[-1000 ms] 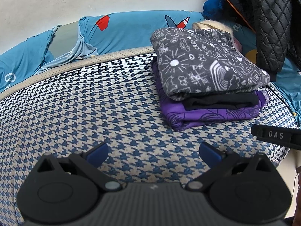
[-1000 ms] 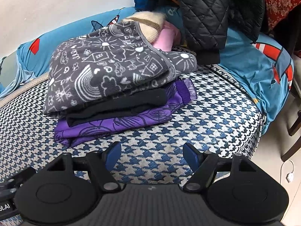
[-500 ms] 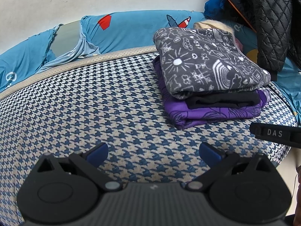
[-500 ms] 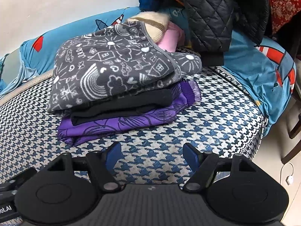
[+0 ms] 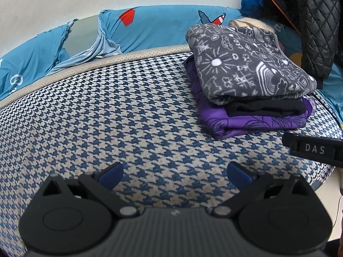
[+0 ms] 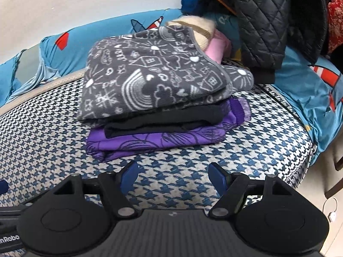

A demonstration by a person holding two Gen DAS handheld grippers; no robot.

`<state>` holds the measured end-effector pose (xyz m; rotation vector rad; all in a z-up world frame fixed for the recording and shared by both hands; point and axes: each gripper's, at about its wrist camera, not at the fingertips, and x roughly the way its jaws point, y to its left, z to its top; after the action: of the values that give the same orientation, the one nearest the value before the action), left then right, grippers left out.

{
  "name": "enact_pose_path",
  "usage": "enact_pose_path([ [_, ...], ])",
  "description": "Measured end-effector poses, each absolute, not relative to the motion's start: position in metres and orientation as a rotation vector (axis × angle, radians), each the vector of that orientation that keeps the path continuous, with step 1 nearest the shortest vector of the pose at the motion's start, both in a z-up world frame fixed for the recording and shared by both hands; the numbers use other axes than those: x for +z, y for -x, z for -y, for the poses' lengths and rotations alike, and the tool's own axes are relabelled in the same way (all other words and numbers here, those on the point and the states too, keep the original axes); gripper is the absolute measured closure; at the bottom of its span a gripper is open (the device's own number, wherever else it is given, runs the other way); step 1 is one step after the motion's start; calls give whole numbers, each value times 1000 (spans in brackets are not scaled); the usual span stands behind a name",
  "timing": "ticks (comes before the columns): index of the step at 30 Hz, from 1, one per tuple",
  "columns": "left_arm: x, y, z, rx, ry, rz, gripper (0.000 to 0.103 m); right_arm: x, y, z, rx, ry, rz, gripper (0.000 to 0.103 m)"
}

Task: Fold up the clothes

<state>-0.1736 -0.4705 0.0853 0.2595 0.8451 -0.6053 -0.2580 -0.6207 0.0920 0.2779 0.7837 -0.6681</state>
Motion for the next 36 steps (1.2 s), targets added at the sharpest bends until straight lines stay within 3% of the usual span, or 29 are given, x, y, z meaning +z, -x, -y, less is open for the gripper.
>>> enact_pose_path([
  [15,82,154,432,-540,-259,-851,0,93,241,593,-564,-279,-772,31],
  [36,89,106,318,-295,-180,-818,0,81,194,504,-358,-246,-773,30],
])
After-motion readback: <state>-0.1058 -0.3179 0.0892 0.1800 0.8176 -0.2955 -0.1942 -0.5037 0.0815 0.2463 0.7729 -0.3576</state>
